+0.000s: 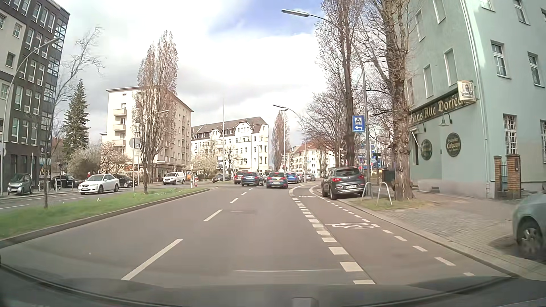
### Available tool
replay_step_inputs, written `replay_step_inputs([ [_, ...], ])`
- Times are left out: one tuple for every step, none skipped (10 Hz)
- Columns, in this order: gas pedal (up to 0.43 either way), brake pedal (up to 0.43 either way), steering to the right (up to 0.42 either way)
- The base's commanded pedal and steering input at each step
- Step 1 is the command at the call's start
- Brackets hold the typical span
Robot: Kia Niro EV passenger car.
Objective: Follow the waypoints while adhering to traffic rules and regulations
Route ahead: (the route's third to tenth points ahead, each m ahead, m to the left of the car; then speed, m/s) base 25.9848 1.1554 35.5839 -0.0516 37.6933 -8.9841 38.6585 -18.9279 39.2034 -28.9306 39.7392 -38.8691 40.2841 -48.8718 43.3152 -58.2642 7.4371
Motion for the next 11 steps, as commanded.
replay_step_inputs([
  [0.0,0.0,-0.009],
  [0.0,0.012,-0.009],
  [0.0,0.03,-0.009],
  [0.0,0.049,-0.01],
  [0.0,0.055,-0.009],
  [0.0,0.067,-0.009],
  [0.0,0.079,-0.009],
  [0.0,0.085,-0.008],
  [0.0,0.091,-0.008],
  [0.0,0.091,-0.008],
  [0.0,0.116,-0.007],
])
